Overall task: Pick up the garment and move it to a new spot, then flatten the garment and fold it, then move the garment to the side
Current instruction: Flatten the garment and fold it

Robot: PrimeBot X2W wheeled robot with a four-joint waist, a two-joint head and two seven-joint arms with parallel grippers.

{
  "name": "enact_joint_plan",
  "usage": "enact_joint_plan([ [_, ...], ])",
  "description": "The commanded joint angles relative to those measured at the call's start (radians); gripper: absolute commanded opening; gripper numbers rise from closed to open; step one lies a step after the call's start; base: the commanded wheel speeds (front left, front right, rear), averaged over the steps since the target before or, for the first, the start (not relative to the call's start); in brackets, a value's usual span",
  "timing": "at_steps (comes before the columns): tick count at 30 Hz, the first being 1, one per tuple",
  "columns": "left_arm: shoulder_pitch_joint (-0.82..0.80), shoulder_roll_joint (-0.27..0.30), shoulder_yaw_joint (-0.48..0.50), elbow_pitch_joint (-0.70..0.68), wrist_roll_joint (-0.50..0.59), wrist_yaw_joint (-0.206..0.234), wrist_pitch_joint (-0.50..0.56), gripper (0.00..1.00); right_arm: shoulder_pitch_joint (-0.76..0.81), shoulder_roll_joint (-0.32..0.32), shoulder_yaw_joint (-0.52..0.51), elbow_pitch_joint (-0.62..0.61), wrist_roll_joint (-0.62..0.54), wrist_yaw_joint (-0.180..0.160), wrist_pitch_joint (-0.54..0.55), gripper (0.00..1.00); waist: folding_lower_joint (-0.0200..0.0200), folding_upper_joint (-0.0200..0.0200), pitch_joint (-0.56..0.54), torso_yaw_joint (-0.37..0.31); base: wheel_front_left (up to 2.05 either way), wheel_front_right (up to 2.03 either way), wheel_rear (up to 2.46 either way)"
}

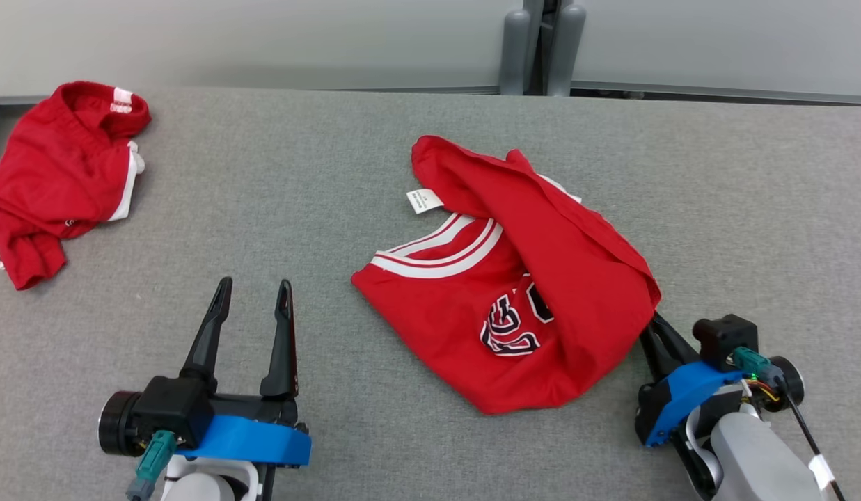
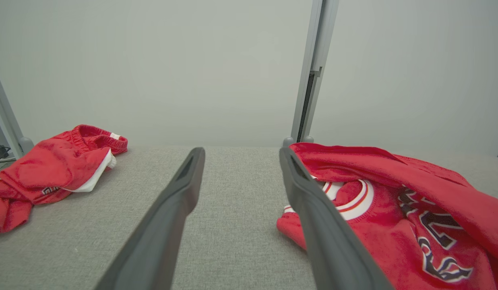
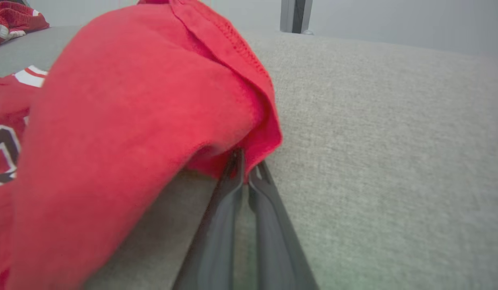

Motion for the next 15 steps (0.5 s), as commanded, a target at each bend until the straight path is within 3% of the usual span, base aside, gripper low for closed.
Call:
enact_joint_plan([
  [1, 0.017, 0.003, 0.007, 0.004, -0.003, 0.005, -0.003, 1.0, 0.029, -0.014, -0.009, -0.025, 0.009, 0.0, 0.0, 0.0, -0.0001, 0.0, -0.02, -0.019, 0.0, 0.0, 0.0],
  [10, 0.057, 0.004, 0.004, 0.006, -0.014, 0.006, -0.003, 1.0, 0.19, -0.106, -0.063, -0.14, 0.05, 0.0, 0.004, 0.0, -0.0001, 0.0, -0.092, -0.103, 0.0, 0.0, 0.0],
  [15, 0.071, 0.003, 0.006, 0.004, -0.016, 0.008, -0.003, 1.0, 0.302, -0.168, -0.115, -0.217, 0.118, 0.0, 0.068, 0.0, -0.0001, 0.0, -0.104, -0.132, 0.0, 0.0, 0.0],
])
